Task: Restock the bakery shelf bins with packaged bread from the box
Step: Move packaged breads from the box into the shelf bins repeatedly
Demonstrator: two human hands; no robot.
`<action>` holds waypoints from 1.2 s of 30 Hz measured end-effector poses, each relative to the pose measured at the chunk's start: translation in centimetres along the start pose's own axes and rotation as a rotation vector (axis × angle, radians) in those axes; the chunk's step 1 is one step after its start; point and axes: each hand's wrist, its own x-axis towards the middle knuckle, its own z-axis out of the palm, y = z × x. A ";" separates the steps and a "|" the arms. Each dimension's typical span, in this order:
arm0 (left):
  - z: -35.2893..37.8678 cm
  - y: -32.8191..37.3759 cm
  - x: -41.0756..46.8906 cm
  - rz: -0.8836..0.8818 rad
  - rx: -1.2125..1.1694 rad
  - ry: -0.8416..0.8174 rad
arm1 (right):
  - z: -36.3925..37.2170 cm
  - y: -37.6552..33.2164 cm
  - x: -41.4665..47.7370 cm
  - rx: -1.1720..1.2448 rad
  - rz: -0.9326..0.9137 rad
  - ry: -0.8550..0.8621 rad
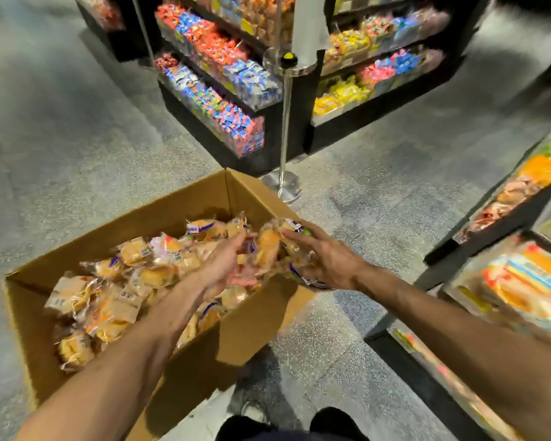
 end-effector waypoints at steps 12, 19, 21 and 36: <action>29.8 -1.5 -3.3 0.167 0.411 -0.399 | -0.3 10.2 -32.1 0.025 0.458 0.343; 47.9 -8.8 -12.4 0.214 0.435 -0.698 | 3.8 14.1 -52.2 0.019 0.645 0.481; 52.6 -10.5 -15.1 0.188 0.412 -0.765 | 4.7 14.2 -57.6 0.032 0.722 0.545; 78.7 -16.7 -24.1 0.291 0.725 -0.908 | 8.4 22.6 -83.7 0.021 1.054 0.814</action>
